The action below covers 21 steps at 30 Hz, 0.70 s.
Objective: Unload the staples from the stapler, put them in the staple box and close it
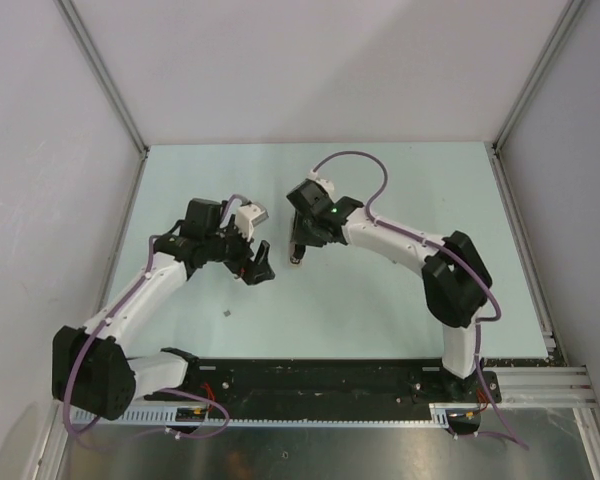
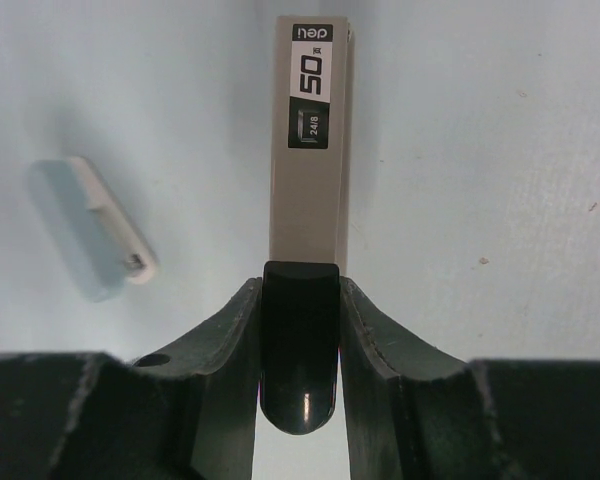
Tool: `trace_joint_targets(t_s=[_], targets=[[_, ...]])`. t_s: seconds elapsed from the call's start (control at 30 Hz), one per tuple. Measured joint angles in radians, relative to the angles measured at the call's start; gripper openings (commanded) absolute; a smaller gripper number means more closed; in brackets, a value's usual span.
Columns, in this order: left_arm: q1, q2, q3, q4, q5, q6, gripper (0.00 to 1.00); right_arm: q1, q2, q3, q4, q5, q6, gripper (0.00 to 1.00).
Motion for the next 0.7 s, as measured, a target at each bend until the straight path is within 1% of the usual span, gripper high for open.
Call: trace_joint_targets(t_s=[0.2, 0.33, 0.5, 0.63, 0.7], targets=[[-0.013, 0.049, -0.024, 0.056, 0.071, 0.000, 0.99, -0.001, -0.116, -0.090, 0.088, -0.005, 0.095, 0.00], [-0.019, 0.109, -0.024, 0.100, 0.093, 0.001, 0.95, 0.011, -0.125, -0.116, 0.115, -0.001, 0.134, 0.00], [-0.020, 0.172, -0.025, 0.135, 0.099, 0.016, 0.95, 0.045, -0.127, -0.133, 0.121, 0.006, 0.170, 0.00], [-0.020, 0.190, -0.025, 0.151, 0.099, 0.034, 0.94, 0.064, -0.138, -0.135, 0.130, 0.011, 0.187, 0.00], [-0.020, 0.198, -0.025, 0.164, 0.099, 0.040, 0.93, 0.069, -0.148, -0.135, 0.137, 0.011, 0.195, 0.00]])
